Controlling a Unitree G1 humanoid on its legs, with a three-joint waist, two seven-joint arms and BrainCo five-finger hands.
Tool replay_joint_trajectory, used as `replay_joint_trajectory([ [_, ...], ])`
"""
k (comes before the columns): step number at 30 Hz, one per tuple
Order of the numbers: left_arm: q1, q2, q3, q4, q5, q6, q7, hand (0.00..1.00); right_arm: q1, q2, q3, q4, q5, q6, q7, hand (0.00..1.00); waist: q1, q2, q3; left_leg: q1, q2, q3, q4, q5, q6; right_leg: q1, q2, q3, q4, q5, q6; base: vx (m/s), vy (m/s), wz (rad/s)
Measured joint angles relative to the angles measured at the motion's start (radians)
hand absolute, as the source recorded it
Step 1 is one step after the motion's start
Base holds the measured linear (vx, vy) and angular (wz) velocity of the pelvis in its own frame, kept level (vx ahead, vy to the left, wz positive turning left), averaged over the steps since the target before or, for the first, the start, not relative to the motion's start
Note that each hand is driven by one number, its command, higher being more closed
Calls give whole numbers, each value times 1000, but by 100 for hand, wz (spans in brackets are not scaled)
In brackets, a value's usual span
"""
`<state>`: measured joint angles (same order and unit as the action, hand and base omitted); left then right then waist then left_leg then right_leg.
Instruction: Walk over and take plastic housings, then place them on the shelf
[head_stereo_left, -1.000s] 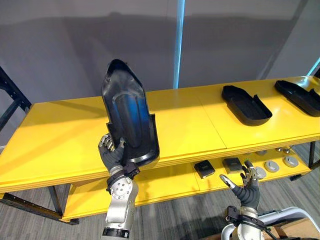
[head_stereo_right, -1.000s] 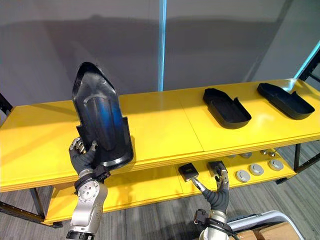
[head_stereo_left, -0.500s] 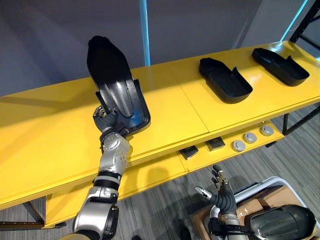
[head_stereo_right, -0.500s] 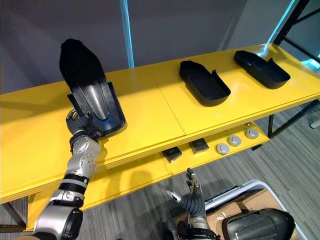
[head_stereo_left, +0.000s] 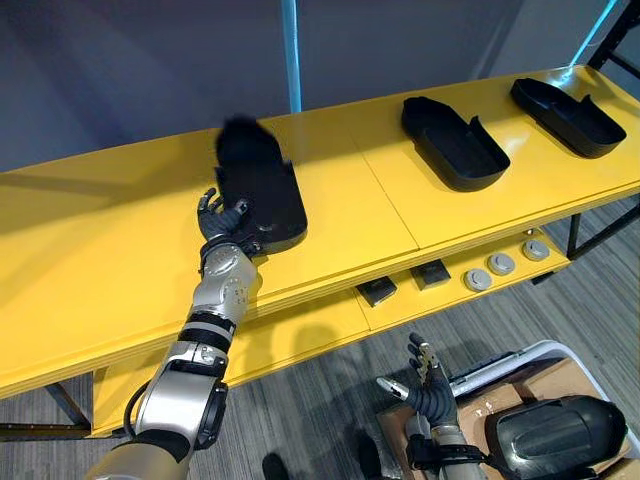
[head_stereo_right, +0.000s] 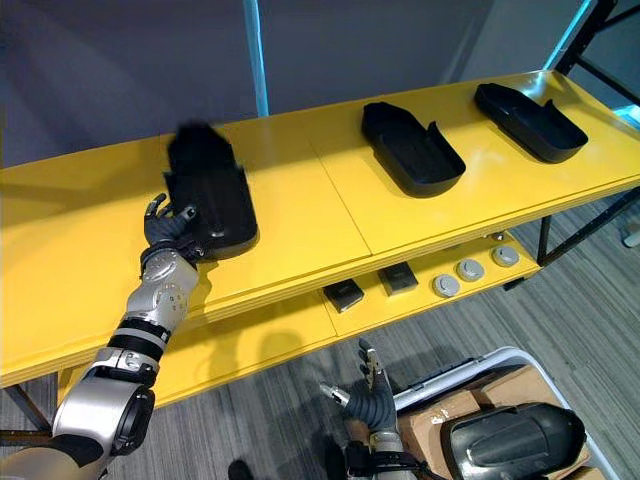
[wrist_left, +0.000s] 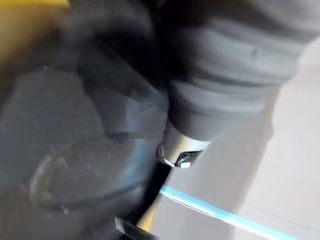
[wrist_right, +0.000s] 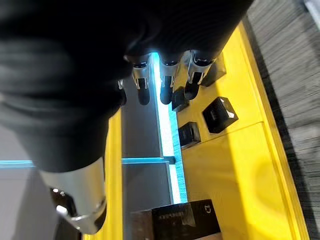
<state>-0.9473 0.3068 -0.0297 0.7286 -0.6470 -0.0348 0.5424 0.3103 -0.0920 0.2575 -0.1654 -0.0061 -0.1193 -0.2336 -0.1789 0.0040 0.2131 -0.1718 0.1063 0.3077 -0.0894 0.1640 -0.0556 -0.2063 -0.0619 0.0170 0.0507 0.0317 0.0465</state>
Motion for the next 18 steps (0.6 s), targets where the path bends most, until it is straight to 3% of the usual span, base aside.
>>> replay_joint_trajectory([
  [13,-1,-25,-26,-4,5,22,44,0,-1,-20,3,30,-3,16,1,0,0,0,0,4,0,-29,-1,11,2,24,-4,-28,-11,7,1,-28,36,6],
  [15,0,-39,-18,-22,30,25,61,0,-2,-21,3,33,-3,17,1,0,2,0,0,8,0,-29,-1,11,2,29,-4,-28,-11,7,1,-29,40,1],
  [18,12,-57,5,-142,160,34,103,0,-2,-21,2,42,-3,17,4,0,2,0,0,15,0,-28,-1,11,2,35,-4,-28,-11,8,1,-15,22,-1],
])
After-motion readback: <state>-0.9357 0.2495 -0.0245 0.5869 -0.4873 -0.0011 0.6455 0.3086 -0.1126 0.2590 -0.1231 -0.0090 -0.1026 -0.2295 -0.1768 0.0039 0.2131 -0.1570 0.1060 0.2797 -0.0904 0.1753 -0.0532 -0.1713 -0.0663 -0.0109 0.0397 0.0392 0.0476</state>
